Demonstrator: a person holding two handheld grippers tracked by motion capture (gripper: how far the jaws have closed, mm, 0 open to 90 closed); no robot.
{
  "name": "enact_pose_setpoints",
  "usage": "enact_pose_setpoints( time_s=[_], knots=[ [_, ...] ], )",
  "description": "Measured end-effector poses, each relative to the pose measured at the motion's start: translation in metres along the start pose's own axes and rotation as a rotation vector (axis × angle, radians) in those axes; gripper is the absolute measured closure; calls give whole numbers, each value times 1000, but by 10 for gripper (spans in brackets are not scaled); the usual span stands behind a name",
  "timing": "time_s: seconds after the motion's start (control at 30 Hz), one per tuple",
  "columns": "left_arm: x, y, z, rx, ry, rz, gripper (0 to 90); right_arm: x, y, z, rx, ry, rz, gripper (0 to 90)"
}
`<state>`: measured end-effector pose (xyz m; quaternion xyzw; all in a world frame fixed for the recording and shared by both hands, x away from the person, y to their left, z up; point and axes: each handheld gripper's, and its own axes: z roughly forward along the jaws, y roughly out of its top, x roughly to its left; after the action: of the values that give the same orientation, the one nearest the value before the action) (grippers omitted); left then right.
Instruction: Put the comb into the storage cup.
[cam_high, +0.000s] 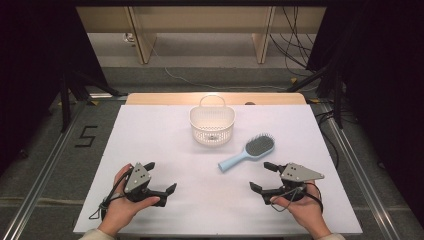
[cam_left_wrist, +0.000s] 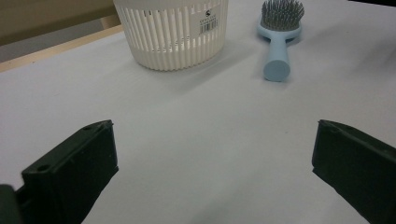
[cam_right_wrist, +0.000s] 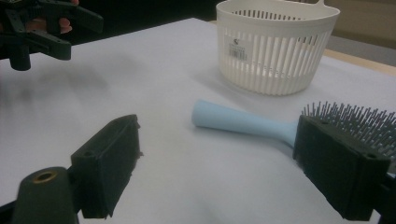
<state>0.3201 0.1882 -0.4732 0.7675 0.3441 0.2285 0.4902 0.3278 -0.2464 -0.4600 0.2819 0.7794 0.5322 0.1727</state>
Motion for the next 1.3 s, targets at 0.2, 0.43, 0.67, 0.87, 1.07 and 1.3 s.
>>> enact_pose_setpoints(
  time_s=[0.2,0.43,0.67,0.87,1.07,1.3],
  knots=[
    [0,0,0,1,-1,0,0,0,0,0,-2,-3,0,156],
    [-2,0,1,6,-9,4,0,1,3,5,-13,-22,0,193],
    [-3,0,2,6,-12,2,0,-2,21,18,24,-19,-41,688],
    [-4,-1,2,9,-14,3,0,-3,43,49,152,-26,-42,900],
    [-3,-1,2,11,-15,1,0,1,57,89,271,-17,-56,900],
    [-5,-1,2,12,-23,2,0,0,62,127,388,-26,-59,900]
  ],
)
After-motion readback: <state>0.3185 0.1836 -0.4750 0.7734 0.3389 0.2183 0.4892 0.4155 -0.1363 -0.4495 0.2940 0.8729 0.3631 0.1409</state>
